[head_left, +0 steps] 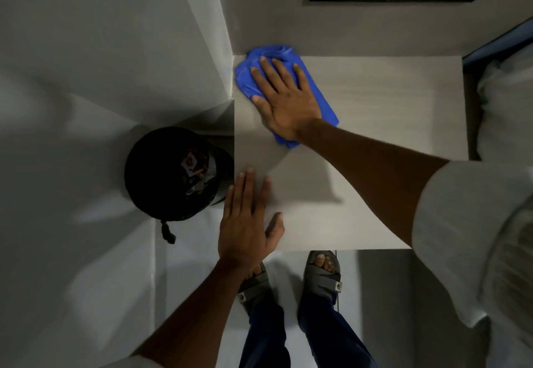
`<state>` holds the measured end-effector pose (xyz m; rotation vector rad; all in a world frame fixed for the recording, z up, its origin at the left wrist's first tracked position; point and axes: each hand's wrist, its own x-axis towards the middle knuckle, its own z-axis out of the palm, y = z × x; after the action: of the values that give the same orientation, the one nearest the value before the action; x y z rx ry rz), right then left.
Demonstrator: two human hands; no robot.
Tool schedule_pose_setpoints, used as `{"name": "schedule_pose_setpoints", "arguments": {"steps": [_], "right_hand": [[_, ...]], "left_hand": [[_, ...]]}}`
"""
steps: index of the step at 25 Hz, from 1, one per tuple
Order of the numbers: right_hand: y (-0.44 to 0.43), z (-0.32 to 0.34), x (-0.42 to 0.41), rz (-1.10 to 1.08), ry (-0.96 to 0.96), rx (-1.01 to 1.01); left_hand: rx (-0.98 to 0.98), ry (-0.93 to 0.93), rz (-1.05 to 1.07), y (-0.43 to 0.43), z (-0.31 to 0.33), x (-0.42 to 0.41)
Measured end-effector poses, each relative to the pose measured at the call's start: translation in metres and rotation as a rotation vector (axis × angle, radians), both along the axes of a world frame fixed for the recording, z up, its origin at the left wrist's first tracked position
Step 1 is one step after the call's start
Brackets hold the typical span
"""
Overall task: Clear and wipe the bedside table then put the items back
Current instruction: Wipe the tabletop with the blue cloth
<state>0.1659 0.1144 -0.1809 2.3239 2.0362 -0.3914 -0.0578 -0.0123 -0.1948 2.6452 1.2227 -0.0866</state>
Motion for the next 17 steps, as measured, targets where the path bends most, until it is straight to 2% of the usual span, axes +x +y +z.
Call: {"name": "schedule_pose_setpoints", "arguments": {"steps": [3, 9, 17], "right_hand": [[-0.007, -0.002, -0.029, 0.059, -0.024, 0.000], [-0.082, -0.001, -0.064, -0.009, 0.014, 0.001], [-0.142, -0.004, -0.106, 0.021, 0.029, 0.001]], "left_hand": [[0.014, -0.015, -0.014, 0.000, -0.004, -0.003], [-0.042, -0.028, -0.106, -0.005, -0.001, -0.027], [-0.068, 0.000, -0.020, -0.025, 0.004, -0.083]]}}
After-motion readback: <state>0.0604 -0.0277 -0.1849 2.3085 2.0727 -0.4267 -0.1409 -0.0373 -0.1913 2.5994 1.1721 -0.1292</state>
